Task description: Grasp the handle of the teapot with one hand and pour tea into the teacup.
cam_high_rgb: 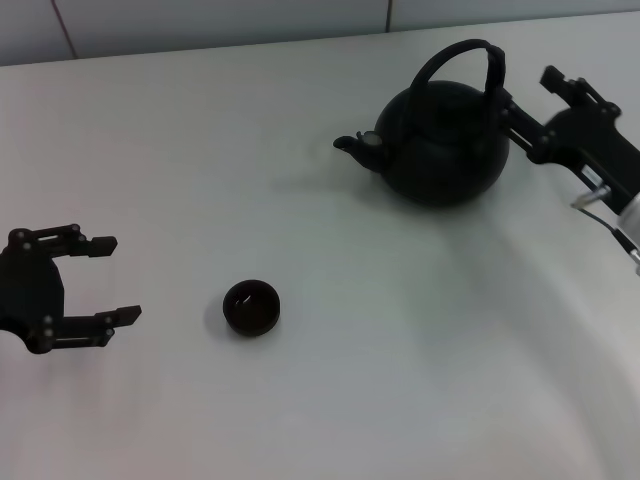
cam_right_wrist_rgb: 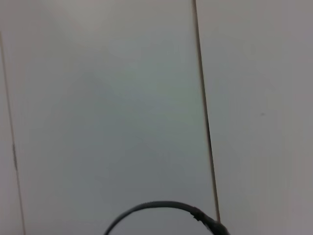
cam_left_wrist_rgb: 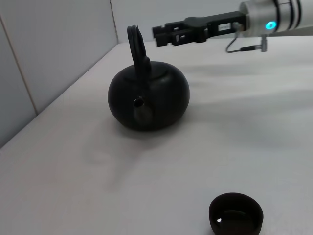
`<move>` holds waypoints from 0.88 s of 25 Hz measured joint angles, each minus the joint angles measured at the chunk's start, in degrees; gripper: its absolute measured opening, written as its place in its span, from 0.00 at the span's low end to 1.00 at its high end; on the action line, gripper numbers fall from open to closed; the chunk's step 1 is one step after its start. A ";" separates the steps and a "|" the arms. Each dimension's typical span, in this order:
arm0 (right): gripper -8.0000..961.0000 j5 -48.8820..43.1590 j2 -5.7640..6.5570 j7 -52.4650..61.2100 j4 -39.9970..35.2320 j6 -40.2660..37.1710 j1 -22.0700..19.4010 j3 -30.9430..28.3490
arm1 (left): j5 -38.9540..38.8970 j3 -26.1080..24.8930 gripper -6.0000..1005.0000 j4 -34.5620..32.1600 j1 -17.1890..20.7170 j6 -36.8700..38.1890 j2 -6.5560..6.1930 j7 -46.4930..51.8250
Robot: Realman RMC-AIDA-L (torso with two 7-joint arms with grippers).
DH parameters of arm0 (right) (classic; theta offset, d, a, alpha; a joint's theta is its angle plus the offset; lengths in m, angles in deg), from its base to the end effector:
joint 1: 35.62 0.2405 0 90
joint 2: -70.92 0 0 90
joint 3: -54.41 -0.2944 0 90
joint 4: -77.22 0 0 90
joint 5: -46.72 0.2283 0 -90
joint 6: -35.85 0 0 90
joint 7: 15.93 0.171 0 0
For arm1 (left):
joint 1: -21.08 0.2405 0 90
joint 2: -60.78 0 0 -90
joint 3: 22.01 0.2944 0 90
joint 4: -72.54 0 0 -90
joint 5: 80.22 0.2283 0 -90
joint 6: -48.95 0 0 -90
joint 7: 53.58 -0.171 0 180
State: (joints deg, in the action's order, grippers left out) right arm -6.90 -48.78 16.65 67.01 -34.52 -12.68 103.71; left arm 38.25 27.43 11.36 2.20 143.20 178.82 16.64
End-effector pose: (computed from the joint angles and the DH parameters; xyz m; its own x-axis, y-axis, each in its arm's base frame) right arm 0.3694 0.3673 -0.0398 0.6543 -0.0298 -0.7557 -0.7070 -0.3789 -0.5972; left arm -0.3164 0.3315 0.0052 0.9790 0.0457 0.1986 0.1036 -0.9508 -0.2919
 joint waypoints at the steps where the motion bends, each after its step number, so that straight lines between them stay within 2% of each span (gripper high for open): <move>1: 0.78 -0.14 0.06 -0.01 -0.08 -2.17 -0.93 0.20 | -0.10 -0.01 0.78 0.00 -0.03 0.04 0.01 0.02; 6: 0.78 -4.53 0.49 0.00 -1.04 -14.12 -4.25 0.76 | -1.71 -0.04 0.78 0.00 -0.23 1.11 0.07 0.00; 13: 0.78 -25.69 0.76 3.72 -10.29 -24.25 -5.70 0.72 | -6.16 0.19 0.78 0.30 -0.61 4.42 0.09 -0.31; 15: 0.78 -32.65 0.78 6.94 -14.37 -26.51 -6.22 0.29 | -7.36 0.38 0.78 0.58 -0.82 5.72 0.11 -0.32; 20: 0.78 -40.42 0.86 10.43 -17.41 -27.28 -6.64 0.06 | -11.64 0.13 0.78 4.56 -1.39 11.03 0.12 0.10; 22: 0.78 -42.09 0.81 9.50 -18.20 -27.58 -8.20 0.01 | -13.41 0.25 0.78 5.91 -0.91 12.33 0.16 -0.37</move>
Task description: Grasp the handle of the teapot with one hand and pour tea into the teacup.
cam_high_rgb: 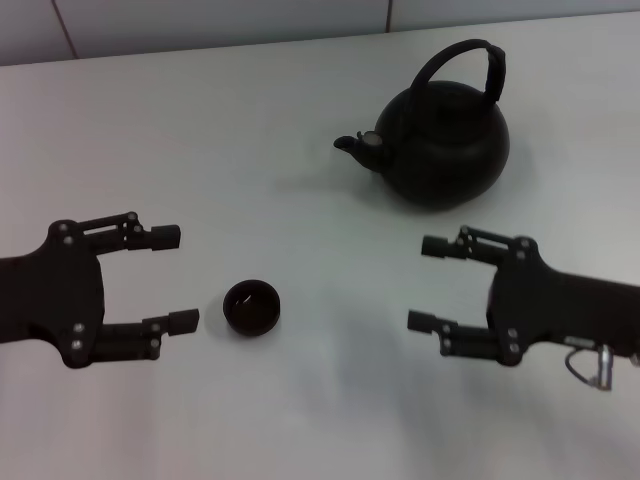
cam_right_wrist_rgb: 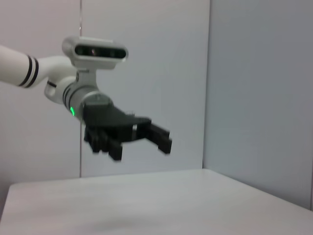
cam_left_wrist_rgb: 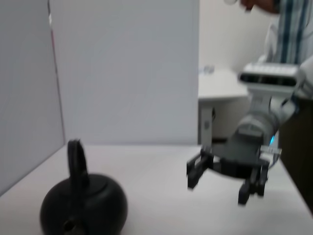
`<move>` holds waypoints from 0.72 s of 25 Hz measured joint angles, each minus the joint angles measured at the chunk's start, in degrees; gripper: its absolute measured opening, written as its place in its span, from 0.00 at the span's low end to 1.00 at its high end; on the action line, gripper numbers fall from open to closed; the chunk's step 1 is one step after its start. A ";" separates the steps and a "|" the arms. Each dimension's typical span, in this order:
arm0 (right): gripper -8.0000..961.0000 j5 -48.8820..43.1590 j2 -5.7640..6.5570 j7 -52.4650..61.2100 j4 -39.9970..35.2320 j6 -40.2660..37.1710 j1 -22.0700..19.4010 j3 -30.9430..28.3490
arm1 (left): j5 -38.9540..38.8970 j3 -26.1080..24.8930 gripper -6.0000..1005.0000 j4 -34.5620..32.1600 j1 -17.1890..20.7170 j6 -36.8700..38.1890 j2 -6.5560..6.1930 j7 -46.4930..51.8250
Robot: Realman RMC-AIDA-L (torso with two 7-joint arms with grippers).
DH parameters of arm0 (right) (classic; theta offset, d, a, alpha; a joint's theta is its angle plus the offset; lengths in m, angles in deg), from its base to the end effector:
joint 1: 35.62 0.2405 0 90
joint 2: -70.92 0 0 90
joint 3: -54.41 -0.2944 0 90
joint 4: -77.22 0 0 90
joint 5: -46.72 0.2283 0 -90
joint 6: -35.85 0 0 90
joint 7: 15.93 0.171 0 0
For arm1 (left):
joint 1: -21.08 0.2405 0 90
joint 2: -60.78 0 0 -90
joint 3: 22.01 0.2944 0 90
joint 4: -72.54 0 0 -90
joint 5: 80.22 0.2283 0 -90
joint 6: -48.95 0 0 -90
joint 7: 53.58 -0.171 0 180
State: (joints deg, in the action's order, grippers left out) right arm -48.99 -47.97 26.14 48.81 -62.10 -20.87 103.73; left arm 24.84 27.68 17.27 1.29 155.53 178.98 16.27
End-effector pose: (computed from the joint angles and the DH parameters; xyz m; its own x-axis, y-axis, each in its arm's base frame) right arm 0.3300 0.2652 -0.0574 0.7744 0.0352 -0.6318 -0.2207 -0.9208 -0.3218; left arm -0.2733 0.3070 0.0004 0.8667 0.0010 0.4988 0.0777 -0.9881 -0.1330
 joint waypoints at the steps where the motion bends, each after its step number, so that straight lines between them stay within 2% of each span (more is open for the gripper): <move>1: 0.78 0.00 0.00 0.00 0.00 0.00 0.00 0.00 | -0.70 0.04 0.78 0.38 0.19 0.32 0.00 -0.10; 5: 0.78 0.17 -0.12 -0.93 -2.24 -0.79 -1.89 -0.10 | -2.41 -0.18 0.78 1.31 1.14 1.15 -0.07 -0.14; 18: 0.78 0.39 -0.12 -2.81 -3.37 -3.22 -2.03 -0.53 | -3.51 -0.28 0.78 5.08 1.42 0.84 0.10 -2.88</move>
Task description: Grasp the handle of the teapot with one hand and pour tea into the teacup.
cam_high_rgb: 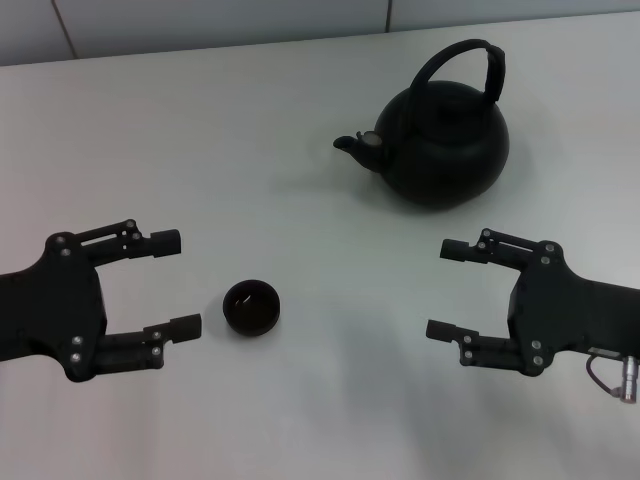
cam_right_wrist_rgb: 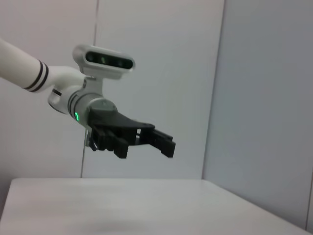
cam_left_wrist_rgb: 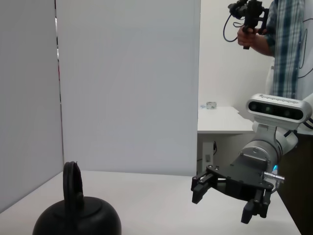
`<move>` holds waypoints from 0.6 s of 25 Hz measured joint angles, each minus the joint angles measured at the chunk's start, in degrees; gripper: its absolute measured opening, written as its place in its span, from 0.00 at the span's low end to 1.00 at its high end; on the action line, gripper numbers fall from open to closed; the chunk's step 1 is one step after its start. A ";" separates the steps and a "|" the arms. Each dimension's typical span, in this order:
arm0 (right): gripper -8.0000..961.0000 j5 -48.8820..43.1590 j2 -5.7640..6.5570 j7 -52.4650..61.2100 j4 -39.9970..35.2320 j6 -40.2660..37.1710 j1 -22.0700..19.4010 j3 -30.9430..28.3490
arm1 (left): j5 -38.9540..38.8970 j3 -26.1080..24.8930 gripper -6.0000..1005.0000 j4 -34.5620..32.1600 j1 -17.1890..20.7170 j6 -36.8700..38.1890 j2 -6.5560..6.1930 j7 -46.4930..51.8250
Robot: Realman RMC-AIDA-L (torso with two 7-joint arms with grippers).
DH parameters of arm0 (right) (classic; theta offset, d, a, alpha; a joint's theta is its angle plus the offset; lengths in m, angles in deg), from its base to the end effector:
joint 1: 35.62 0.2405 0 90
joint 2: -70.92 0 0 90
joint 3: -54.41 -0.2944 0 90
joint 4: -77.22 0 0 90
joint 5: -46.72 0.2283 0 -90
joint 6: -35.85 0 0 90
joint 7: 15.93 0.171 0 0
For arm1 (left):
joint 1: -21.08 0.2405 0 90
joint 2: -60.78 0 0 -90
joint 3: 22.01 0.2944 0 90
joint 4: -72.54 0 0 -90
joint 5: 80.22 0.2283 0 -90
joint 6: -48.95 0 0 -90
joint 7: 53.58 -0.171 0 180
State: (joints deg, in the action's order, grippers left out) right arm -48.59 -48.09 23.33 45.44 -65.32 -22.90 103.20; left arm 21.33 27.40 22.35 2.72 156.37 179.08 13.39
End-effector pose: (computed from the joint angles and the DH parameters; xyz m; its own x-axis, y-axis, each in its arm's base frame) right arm 0.3291 0.2562 -0.0450 0.7732 0.1222 -0.6223 -0.1539 -0.9158 -0.3710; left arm -0.2805 0.2948 -0.0057 0.8152 0.0216 0.5788 0.1162 -0.9851 -0.1269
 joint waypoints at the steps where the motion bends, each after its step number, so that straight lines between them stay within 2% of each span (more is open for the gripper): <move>1: 0.78 0.00 -0.01 -0.25 0.00 -0.50 -0.04 -0.08 | -0.01 0.04 0.78 0.15 0.00 -0.01 0.01 -0.07; 15: 0.78 -0.23 0.00 -0.45 0.07 -2.02 -0.57 -0.19 | 0.19 0.23 0.78 0.54 0.08 -0.25 0.00 -0.09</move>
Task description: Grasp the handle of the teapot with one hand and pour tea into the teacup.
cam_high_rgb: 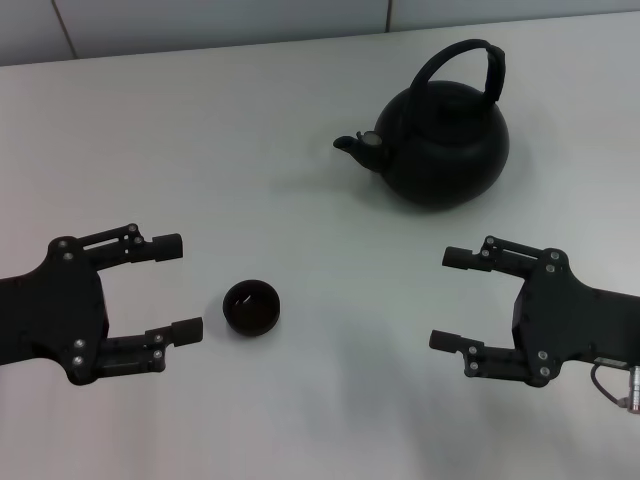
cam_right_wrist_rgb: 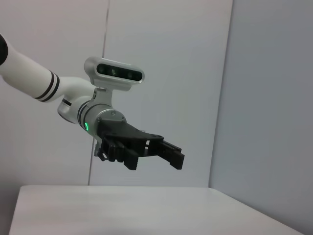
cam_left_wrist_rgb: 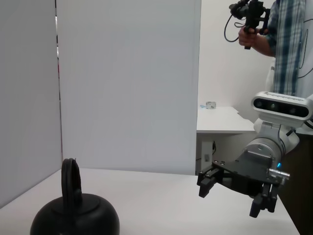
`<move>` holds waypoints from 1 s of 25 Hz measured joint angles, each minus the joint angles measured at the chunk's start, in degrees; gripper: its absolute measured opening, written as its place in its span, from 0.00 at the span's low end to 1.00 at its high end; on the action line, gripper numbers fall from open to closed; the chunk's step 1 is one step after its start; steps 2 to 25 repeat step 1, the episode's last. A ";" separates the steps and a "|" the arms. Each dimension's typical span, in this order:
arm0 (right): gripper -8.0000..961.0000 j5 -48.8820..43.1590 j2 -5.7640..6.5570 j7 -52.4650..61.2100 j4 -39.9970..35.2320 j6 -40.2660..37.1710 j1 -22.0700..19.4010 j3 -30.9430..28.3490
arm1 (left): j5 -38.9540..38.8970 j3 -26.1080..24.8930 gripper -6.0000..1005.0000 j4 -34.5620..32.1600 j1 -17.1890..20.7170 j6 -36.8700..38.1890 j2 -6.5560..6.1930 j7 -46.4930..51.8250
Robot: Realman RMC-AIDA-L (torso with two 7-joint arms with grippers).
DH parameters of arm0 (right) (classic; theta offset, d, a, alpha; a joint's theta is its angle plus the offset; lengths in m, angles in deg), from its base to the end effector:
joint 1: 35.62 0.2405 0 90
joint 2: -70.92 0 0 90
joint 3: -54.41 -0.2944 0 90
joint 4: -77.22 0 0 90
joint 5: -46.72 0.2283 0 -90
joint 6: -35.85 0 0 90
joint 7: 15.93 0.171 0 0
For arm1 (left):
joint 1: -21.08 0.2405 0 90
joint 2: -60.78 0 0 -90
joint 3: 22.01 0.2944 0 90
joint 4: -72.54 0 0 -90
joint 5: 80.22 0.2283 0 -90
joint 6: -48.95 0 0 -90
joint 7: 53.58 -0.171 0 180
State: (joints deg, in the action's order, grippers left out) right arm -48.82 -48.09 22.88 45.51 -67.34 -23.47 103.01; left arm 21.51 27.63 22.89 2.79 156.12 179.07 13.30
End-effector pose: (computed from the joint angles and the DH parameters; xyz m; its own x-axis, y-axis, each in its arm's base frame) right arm 0.3279 0.2485 -0.0435 0.7594 0.1299 -0.6375 -0.1446 -0.9217 -0.3600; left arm -0.2822 0.2939 -0.0079 0.8157 0.0312 0.5777 0.1232 -0.9850 -0.1208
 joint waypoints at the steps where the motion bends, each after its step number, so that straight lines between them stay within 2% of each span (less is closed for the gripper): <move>1: 0.78 -0.01 -0.01 0.00 -0.01 0.00 -0.01 0.00 | 0.00 -0.01 0.78 0.06 0.00 0.00 0.00 0.00; 25: 0.78 -0.01 -0.01 0.00 -0.01 0.00 -0.01 0.00 | 0.00 -0.01 0.78 0.06 0.00 0.00 0.00 0.00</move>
